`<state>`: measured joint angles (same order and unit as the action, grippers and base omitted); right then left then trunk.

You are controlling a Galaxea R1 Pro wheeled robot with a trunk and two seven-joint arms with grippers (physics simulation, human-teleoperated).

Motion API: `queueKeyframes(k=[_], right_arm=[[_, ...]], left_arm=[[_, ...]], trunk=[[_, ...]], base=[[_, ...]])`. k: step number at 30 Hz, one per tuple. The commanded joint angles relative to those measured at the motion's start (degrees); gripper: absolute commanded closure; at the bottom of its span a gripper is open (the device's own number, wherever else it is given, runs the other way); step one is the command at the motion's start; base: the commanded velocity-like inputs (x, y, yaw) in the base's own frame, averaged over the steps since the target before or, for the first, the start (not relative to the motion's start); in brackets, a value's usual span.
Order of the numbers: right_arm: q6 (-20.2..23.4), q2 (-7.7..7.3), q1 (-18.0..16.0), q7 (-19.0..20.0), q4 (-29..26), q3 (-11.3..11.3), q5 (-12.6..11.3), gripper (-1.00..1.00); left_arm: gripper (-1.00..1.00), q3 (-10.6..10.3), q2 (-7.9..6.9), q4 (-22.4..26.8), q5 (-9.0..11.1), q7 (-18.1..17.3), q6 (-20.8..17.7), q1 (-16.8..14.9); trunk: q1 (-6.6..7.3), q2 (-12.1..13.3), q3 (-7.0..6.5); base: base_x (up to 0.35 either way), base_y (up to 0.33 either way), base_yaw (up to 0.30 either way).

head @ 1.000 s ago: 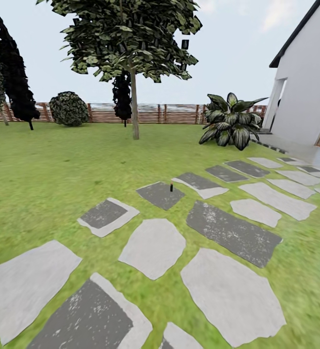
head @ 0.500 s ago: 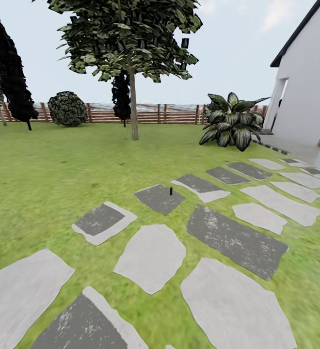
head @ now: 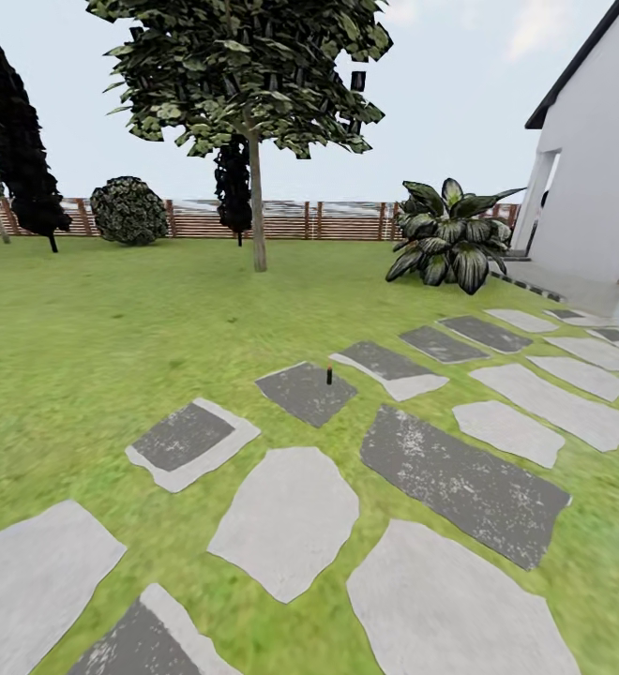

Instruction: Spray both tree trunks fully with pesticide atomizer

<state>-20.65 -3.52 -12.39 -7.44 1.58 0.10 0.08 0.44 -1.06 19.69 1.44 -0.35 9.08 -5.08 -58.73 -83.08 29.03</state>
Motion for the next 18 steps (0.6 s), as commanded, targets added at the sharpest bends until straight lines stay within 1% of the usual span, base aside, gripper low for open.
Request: queueKeyframes(k=[1, 18], right_arm=[[0.00, 0.00, 0.00, -0.01, 0.00, 0.00, 0.00, -1.00], [0.00, 0.00, 0.00, -0.03, 0.00, -0.01, 0.01, -1.00]], left_arm=[[-1.00, 0.00, 0.00, 0.00, 0.01, 0.00, -0.01, 0.00], [-1.00, 0.00, 0.00, 0.00, 0.01, 0.00, -0.03, -0.01]], trunk=[[0.00, 0.00, 0.00], [0.00, 0.00, 0.00]], base=[[0.303, -0.146, 0.000], [0.304, -0.156, 0.000]])
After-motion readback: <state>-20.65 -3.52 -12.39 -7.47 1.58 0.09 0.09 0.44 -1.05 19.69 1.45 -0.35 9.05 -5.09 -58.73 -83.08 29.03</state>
